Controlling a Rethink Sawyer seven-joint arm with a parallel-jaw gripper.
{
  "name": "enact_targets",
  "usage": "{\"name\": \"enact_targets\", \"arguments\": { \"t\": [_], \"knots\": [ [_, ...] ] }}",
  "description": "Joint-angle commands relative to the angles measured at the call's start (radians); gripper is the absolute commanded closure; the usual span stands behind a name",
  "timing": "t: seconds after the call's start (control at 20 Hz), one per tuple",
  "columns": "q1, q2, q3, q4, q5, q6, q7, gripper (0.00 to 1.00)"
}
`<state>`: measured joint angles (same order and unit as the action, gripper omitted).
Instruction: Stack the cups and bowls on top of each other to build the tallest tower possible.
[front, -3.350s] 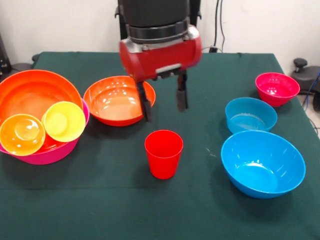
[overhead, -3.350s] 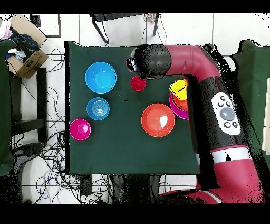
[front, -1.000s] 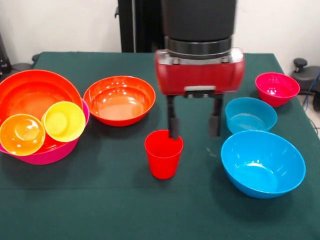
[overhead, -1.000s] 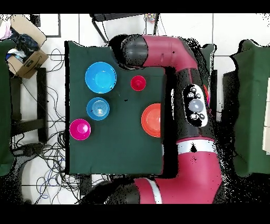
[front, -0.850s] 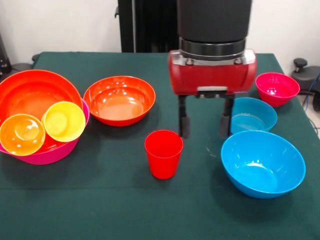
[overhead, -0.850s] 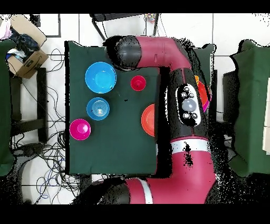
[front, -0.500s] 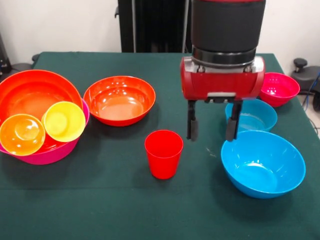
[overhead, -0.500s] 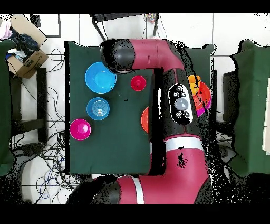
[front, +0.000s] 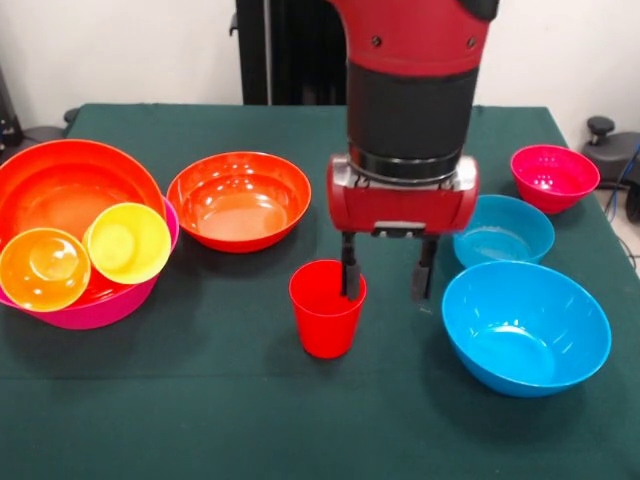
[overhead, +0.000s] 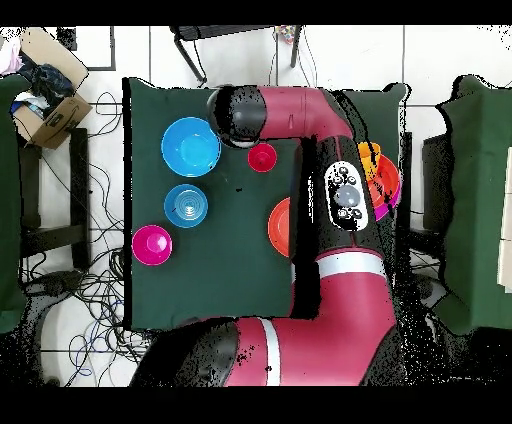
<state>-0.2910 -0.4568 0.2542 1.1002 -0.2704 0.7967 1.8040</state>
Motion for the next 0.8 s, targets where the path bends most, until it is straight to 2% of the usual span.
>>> {"name": "enact_targets", "arguments": {
  "t": [0.05,0.25,0.8],
  "knots": [
    [-0.01,0.037,0.019,0.098,0.036,-0.047,0.107,0.0],
    [-0.015,0.022,0.036,0.106,0.068,-0.012,0.086,0.0],
    [0.025,-0.006,0.011,0.015,0.129,0.134,0.077,0.0]
  ]
}}
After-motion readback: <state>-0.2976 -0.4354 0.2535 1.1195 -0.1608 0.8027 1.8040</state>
